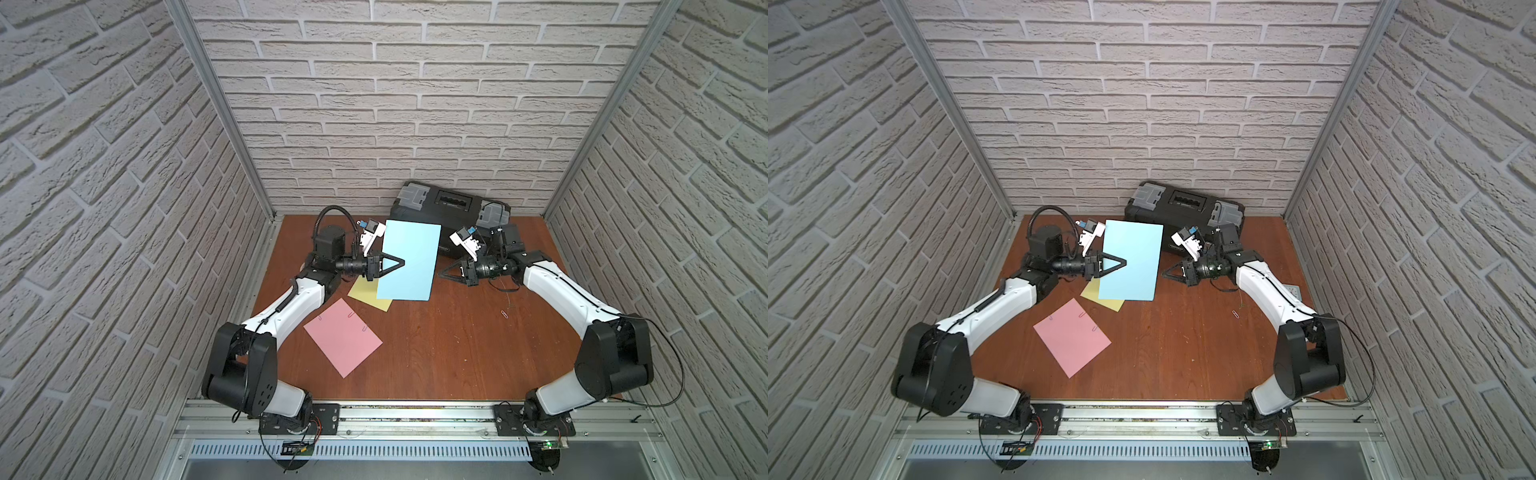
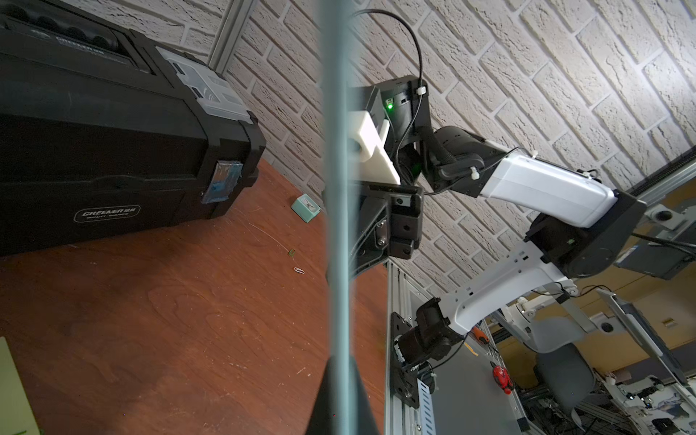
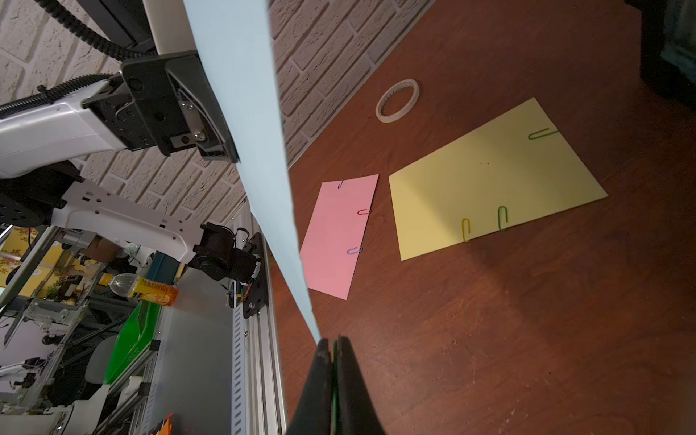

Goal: Unclip the paperclips from the documents
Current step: Remove the paper clip from the document, then place the paper clip at the center of the board.

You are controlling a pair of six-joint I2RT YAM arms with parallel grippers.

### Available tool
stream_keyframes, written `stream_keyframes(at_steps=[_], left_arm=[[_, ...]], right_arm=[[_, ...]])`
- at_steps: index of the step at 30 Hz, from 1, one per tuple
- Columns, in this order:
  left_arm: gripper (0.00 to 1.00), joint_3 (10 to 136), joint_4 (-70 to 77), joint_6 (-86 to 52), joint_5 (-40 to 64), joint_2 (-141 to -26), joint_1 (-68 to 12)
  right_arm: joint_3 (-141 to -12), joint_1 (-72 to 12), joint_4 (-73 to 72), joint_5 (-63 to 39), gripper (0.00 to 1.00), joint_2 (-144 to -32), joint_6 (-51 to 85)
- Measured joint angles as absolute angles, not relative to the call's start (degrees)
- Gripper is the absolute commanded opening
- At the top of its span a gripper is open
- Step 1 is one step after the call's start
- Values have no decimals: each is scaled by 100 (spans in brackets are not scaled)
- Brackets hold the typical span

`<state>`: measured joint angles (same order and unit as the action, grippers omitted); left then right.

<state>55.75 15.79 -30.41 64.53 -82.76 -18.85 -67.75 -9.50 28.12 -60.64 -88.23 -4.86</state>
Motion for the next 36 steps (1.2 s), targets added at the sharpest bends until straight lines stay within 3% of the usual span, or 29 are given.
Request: stream_keyframes(at_steps=[9, 21, 33, 36], left_arm=[[0, 5575, 1518, -3017, 6440, -8276, -1874], [0, 5575, 1518, -3002, 6407, -8276, -1874], [0, 5572, 1518, -2958, 6318, -8276, -1857], [0, 5572, 1518, -2954, 6302, -8276, -1852]], right_arm=[[-5808, -462, 2655, -5262, 5, -8418, 355], [-4515, 1146, 2536, -3295, 5, -7937, 1745], [-4508, 1404, 2593, -2018, 4, -8827, 1966], [-4508, 1409, 2596, -1898, 12, -8875, 1977]])
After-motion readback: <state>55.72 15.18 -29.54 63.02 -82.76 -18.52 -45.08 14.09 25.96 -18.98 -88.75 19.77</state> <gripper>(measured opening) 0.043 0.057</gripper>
